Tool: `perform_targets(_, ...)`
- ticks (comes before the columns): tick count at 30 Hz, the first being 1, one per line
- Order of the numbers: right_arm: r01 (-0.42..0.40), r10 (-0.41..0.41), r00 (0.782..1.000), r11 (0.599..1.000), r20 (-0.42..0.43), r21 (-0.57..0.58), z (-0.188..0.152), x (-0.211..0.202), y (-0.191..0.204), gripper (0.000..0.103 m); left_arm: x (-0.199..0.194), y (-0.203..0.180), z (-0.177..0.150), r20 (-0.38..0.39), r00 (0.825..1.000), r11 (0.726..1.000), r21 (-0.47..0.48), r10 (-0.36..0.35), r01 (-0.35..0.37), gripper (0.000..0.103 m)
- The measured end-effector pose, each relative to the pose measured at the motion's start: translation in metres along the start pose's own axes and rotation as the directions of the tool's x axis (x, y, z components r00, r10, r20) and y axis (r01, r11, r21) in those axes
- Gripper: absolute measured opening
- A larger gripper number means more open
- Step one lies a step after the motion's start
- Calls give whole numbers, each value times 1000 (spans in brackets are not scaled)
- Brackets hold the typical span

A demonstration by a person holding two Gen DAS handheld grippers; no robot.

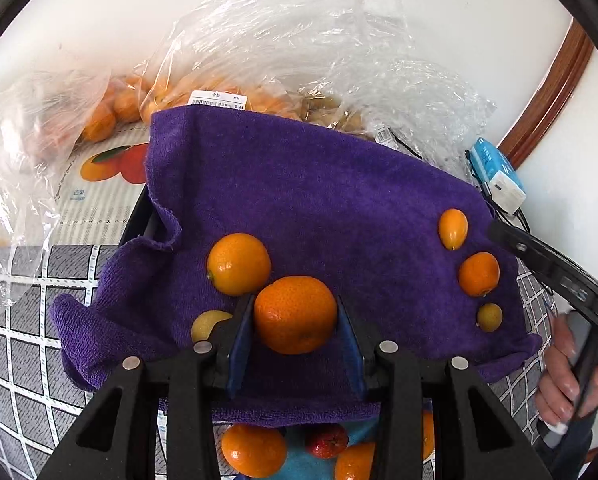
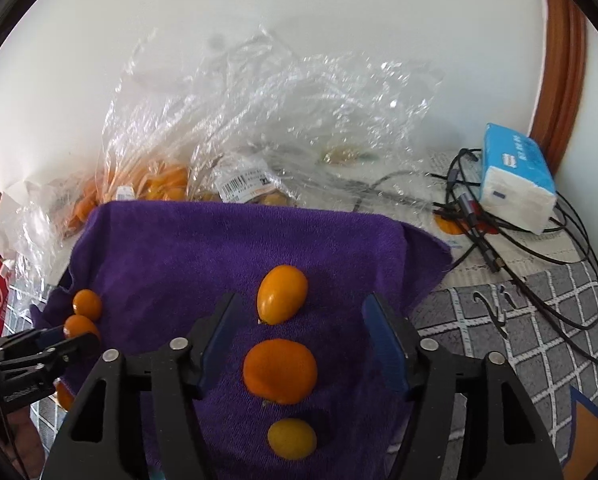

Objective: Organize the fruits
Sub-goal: 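Open both grippers to drop the oranges onto the towel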

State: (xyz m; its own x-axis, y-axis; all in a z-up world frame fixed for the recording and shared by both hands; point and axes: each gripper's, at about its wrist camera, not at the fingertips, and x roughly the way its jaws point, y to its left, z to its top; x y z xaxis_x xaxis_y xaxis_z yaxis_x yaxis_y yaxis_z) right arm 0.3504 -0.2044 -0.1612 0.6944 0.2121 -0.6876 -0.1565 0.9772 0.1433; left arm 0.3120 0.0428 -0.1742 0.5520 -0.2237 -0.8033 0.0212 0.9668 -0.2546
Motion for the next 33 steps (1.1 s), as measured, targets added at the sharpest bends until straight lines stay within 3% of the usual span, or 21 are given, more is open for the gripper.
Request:
perform_targets(3, 16, -16, 1000, 1000, 16, 8, -7, -19, 0, 66, -7, -3, 0, -2, 1000, 1000, 3, 12, -12, 48)
perform_targets(6, 45, -45, 999, 999, 23, 6, -17, -36, 4, 66, -28, -3, -3, 54, 999, 1000, 2, 3, -3, 56)
perform_targets(12, 111, -109, 993, 993, 45, -35, -41, -73, 26, 66, -72, 12, -20, 121, 992, 998, -57, 22, -16, 57)
perform_targets(16, 100, -97, 990, 995, 102, -25, -58, -102, 38, 66, -98, 24, -37, 166, 986, 996, -85, 29, -15, 56)
perform_targets(20, 124, -119, 989, 991, 82, -56, -78, -116, 52, 66, -116, 35, -58, 202, 978, 995, -96, 59, -40, 56)
perform_targets(23, 89, -87, 995, 995, 47, -43, -91, -117, 57, 66, -120, 45, -73, 197, 978, 993, -109, 69, -48, 56)
perform_targets(26, 103, -101, 994, 993, 43, -50, -104, -117, 64, 64, -119, 54, -88, 176, 980, 992, -103, 88, -70, 56)
perform_targets(33, 71, -70, 997, 995, 11, -75, -131, -112, 79, 64, -115, 67, -115, 212, 964, 986, -92, 157, -140, 56)
